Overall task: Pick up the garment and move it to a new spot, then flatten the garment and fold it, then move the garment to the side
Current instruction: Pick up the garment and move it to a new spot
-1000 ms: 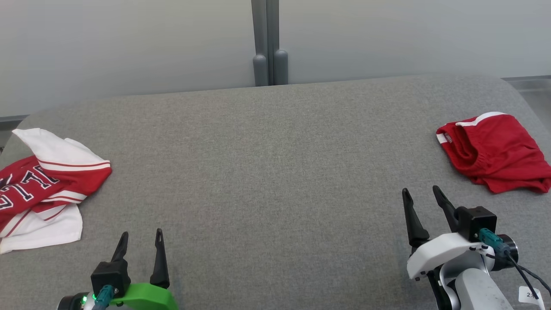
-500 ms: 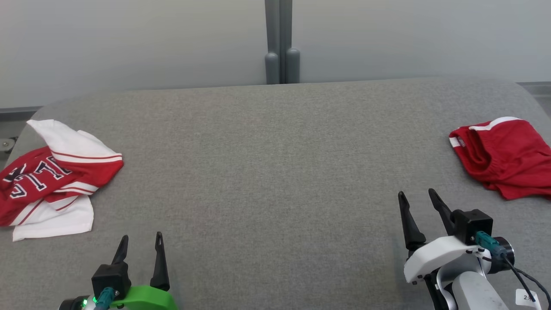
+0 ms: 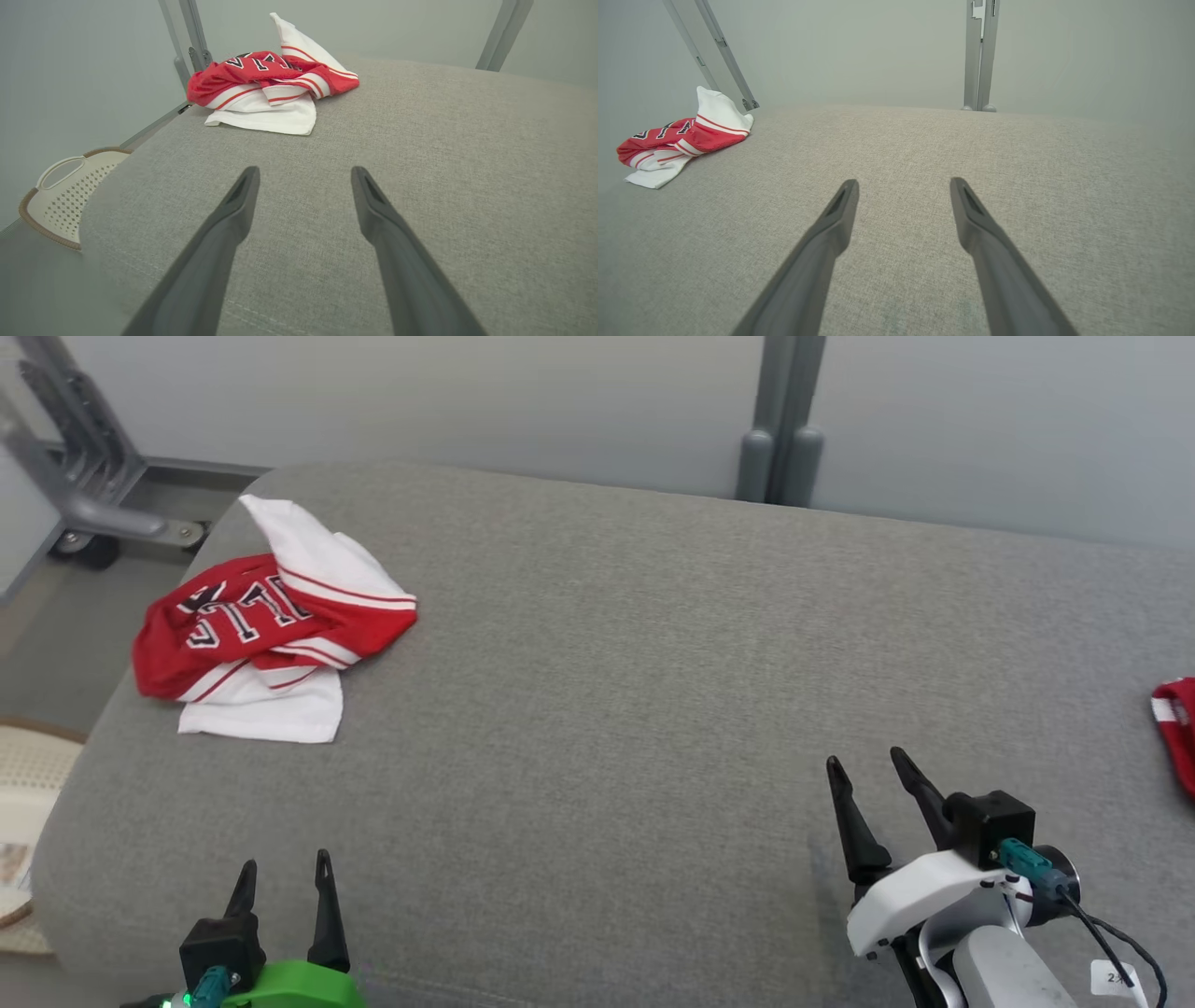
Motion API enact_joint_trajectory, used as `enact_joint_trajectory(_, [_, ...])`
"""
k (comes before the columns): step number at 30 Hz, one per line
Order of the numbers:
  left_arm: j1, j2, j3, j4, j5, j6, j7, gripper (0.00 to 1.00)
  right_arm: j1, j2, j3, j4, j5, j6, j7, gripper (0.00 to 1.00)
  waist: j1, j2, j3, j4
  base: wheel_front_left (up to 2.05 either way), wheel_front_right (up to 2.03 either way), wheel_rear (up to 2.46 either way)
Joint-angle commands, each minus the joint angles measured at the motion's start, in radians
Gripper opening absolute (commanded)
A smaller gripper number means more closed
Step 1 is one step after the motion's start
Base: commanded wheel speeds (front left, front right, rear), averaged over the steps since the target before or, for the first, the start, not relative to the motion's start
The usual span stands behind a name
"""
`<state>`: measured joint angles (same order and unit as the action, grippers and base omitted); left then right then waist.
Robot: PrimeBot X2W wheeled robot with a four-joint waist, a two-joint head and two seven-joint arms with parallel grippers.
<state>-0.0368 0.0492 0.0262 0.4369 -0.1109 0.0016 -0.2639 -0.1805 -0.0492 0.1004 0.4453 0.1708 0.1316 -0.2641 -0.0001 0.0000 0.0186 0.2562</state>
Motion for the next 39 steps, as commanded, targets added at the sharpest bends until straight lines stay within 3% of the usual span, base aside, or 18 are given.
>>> enact_joint_trajectory(1, [0.001,0.003,0.002,0.003,0.001,0.004,0.0,1.0,-0.008,-0.003,-0.002,-0.002,0.005,-0.002,0.0,1.0,0.0001,0.0,0.029,0.119,0.0,0.0,0.0])
enact_joint_trajectory(10, [0.019,0.003,0.028,0.026,-0.021,0.009,0.0,1.0,-0.022,-0.004,0.03,0.0,0.004,-0.002,0.0,1.0,0.0001,0.0,0.038,0.272,0.0,0.0,0.0])
enact_joint_trajectory(18, [0.042,0.003,0.055,0.024,-0.048,0.014,0.0,1.0,-0.033,-0.004,0.071,0.012,0.02,-0.002,0.0,1.0,0.0001,0.0,0.044,0.279,0.0,0.0,0.0])
enact_joint_trajectory(23, [0.017,0.003,0.062,0.041,-0.068,-0.015,0.0,1.0,-0.027,-0.004,0.056,0.011,-0.001,-0.002,0.0,1.0,0.0001,0.0,0.053,0.25,0.0,0.0,0.0])
enact_joint_trajectory(29, [-0.066,0.01,0.098,0.079,-0.089,-0.082,0.0,1.0,-0.048,-0.004,0.037,-0.004,-0.041,-0.002,0.0,1.0,0.0001,0.0,0.1,0.185,0.0,0.0,0.0])
enact_joint_trajectory(33, [-0.202,0.063,0.129,0.14,-0.093,-0.117,0.0,1.0,-0.078,-0.004,0.022,-0.027,-0.068,-0.002,0.0,1.0,0.0001,0.0,0.161,0.13,0.0,0.0,0.0])
enact_joint_trajectory(39, [-0.384,0.152,0.118,0.239,-0.123,-0.131,0.0,1.0,-0.117,-0.021,0.018,-0.055,-0.093,-0.002,0.0,1.0,0.0001,0.0,0.239,0.066,0.0,0.0,0.0])
